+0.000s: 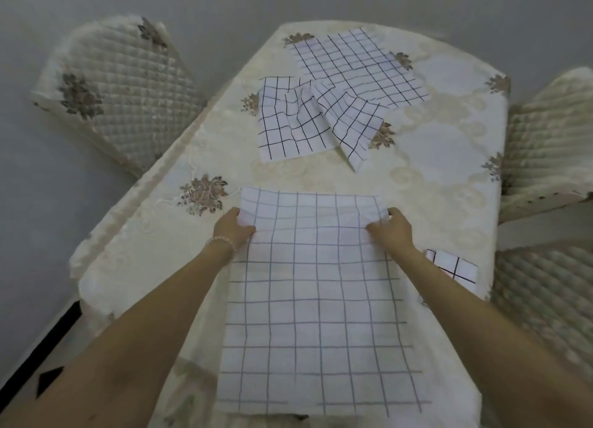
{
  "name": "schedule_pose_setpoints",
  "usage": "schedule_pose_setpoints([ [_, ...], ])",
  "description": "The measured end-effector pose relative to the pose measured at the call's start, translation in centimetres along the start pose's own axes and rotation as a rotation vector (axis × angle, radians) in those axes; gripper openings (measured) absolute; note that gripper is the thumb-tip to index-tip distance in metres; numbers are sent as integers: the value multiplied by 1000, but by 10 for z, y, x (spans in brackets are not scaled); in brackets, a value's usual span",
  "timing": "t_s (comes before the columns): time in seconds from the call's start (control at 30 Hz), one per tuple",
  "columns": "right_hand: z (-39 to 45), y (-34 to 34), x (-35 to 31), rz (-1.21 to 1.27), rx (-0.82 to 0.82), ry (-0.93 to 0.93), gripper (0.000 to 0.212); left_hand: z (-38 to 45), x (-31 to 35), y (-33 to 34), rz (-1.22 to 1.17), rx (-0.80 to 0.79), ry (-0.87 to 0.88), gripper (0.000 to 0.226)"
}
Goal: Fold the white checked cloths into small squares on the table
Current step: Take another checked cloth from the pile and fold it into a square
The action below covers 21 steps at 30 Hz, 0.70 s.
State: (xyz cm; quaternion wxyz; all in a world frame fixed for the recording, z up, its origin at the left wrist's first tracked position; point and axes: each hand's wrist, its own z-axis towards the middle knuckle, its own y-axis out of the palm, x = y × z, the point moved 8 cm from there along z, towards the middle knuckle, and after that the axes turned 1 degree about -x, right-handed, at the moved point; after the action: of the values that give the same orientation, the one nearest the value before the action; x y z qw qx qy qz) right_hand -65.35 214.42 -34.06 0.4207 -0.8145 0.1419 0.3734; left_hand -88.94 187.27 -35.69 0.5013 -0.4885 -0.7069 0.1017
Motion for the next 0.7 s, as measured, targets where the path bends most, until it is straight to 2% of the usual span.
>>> schedule_pose_setpoints([
  [0.13,5,4,15,2,52,-17,49,3,-6,12,-56,72,70,54],
  [0.33,3,12,25,-15,110,12,51,0,-4,13,-145,167,143,54],
  [0.37,3,13,25,-70,148,-4,52,-2,-1,10,-76,219,173,58],
  [0.43,0,14,18,-263,280,-67,54,-3,8,8,245,354,232,67],
  [0.5,-3,30,-4,-324,345,-201,52,-6,34,26,513,361,377,65],
  [0.6,-6,96,-49,-314,129,-447,55,-16,76,85,641,216,683,57],
  [0.63,-7,119,-60,-306,49,-522,57,-14,81,101,668,170,707,58],
  [0.7,-3,145,-70,-244,-37,-548,56,-1,81,120,709,85,664,64],
])
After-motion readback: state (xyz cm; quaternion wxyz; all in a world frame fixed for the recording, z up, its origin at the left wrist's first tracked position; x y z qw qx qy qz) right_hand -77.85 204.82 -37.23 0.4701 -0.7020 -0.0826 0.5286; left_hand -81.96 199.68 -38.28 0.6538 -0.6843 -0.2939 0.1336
